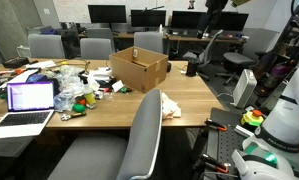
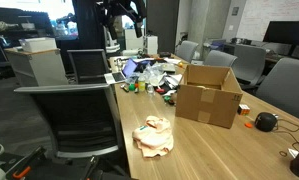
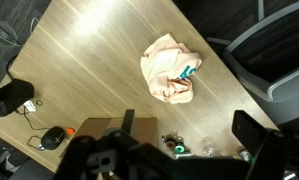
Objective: Pick up the cloth from the table and put it on the chair's headrest
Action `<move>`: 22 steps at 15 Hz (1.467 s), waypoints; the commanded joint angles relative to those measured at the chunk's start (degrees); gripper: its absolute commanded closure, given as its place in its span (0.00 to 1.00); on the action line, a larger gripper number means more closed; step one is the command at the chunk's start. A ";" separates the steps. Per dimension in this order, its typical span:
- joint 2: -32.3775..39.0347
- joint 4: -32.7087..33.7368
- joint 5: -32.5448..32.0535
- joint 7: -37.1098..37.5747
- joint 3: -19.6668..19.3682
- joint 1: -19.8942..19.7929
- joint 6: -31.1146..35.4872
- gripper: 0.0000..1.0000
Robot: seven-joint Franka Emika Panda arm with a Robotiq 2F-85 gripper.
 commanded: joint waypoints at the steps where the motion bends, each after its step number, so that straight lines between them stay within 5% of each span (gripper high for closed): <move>1: -0.08 0.42 -0.24 0.20 -0.34 0.45 -0.13 0.00; 11: 0.44 2.92 -0.35 0.25 -1.34 -0.31 -0.55 0.00; 22: 13.56 14.47 -0.57 -0.64 -1.60 0.93 -1.61 0.00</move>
